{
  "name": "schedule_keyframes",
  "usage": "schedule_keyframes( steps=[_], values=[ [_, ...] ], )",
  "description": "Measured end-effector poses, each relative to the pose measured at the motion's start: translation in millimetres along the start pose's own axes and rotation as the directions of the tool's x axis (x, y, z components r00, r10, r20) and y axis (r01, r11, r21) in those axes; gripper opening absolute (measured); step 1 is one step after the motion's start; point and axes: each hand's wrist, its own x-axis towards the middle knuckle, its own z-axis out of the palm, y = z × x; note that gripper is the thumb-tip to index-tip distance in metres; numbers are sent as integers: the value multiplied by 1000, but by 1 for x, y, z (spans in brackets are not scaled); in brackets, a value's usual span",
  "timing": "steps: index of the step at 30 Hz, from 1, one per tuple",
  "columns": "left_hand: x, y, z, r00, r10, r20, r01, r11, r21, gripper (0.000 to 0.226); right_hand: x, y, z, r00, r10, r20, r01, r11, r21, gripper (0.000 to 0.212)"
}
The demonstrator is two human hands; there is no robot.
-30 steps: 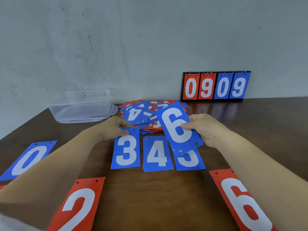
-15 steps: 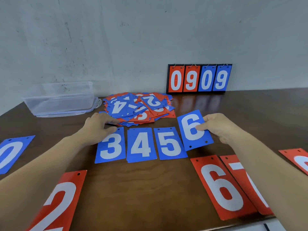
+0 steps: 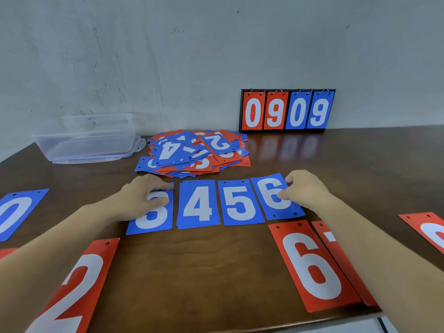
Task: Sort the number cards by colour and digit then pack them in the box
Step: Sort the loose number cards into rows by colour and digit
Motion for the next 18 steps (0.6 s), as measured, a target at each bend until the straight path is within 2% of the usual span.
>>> schedule_keyframes(
  steps=[2, 4, 8, 10, 14, 18],
  values=[
    [-1, 1, 1, 1000, 4, -5, -4, 1000, -1, 39, -3, -4, -3, 999, -36, -36, 32, 994, -101, 39],
    [-1, 2, 1, 1000, -1, -11, 1, 1000, -5, 39, -4, -9, -5, 993, -107, -44, 102, 989, -109, 40],
    [0, 4, 0, 1000, 0, -24, 0, 1000, -11, 39, -7, -13, -3, 978, -171, 118, 177, 983, -39, 31],
    [1, 5, -2, 1000, -6, -21, 5, 1000, -19, 38, -7, -12, -3, 973, -185, 136, 189, 982, -19, 25],
    [8, 10, -9, 999, -15, -33, 15, 1000, 7, 39, 2, -18, -10, 971, -223, 82, 219, 974, 56, 10],
    [19, 23, -17, 995, -27, -91, 31, 999, 36, 42, 10, -49, -18, 951, -308, 39, 301, 944, 133, 14]
  ],
)
